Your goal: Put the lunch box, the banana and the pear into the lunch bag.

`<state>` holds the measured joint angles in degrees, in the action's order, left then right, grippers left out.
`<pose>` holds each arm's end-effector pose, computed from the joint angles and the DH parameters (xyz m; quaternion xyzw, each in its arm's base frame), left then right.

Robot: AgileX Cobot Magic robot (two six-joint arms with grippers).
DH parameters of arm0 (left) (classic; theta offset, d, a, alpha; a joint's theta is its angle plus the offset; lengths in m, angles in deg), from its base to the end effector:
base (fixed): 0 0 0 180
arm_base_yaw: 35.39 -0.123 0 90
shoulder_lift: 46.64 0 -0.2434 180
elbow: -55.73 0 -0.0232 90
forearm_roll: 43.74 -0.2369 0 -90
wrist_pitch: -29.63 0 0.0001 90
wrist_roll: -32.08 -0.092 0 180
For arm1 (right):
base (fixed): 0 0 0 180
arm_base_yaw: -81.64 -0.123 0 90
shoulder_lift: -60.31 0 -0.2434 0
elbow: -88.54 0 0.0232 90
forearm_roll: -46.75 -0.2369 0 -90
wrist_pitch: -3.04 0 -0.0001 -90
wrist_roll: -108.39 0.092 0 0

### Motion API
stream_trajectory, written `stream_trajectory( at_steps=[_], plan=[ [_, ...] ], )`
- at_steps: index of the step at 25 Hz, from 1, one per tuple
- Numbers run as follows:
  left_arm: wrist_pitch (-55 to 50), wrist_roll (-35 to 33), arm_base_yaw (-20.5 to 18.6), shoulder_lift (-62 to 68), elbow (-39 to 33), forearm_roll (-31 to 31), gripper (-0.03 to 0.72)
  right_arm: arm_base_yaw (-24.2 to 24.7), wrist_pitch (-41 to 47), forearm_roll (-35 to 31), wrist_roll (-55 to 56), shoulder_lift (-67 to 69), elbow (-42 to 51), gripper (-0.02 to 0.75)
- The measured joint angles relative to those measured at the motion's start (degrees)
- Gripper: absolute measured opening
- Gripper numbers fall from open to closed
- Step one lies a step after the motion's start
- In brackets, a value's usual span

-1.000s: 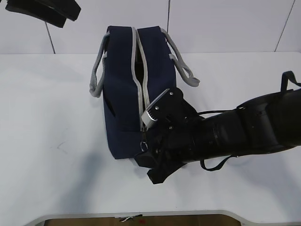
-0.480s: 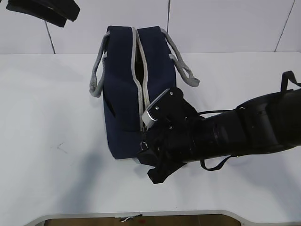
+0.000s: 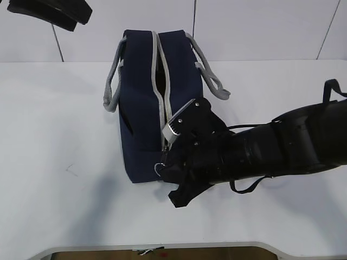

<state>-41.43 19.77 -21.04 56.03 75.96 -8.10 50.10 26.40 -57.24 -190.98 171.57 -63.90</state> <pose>0.3013 -0.1294 0.3484 0.1841 0.9087 -0.3084 0.2127 0.2575 0.1997 0.1291 -0.4215 0.7977 0.2369 0.3605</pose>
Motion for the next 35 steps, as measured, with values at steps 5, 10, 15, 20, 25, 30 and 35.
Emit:
stream_trajectory(
  at_steps=[5,10,15,20,25,30,35],
  plan=[
    [0.00,0.09,0.00,0.00,0.00,0.00,0.255,0.00,-1.44,0.00,1.87,0.00,0.00,0.017],
    [0.00,0.45,0.00,0.00,0.00,0.00,0.253,0.00,-1.65,0.00,4.43,0.00,0.00,0.017],
    [0.00,2.48,0.00,-0.02,0.00,-1.17,0.253,0.00,-1.65,0.00,7.66,-2.33,0.00,0.017],
    [0.00,3.92,0.00,-0.23,0.00,-4.80,0.253,0.00,-1.65,0.00,10.44,-5.85,0.00,0.017],
    [0.00,4.22,0.00,-0.33,0.00,-5.55,0.253,0.00,-1.65,3.58,18.09,-7.71,0.00,0.017],
    [0.00,4.26,0.00,-0.33,0.00,-6.69,0.253,0.00,-1.65,10.96,27.97,-10.06,0.00,0.017],
    [-0.07,4.26,0.00,-0.33,0.00,-7.40,0.253,0.00,-1.65,14.15,32.45,-13.02,0.00,0.017]
  ],
)
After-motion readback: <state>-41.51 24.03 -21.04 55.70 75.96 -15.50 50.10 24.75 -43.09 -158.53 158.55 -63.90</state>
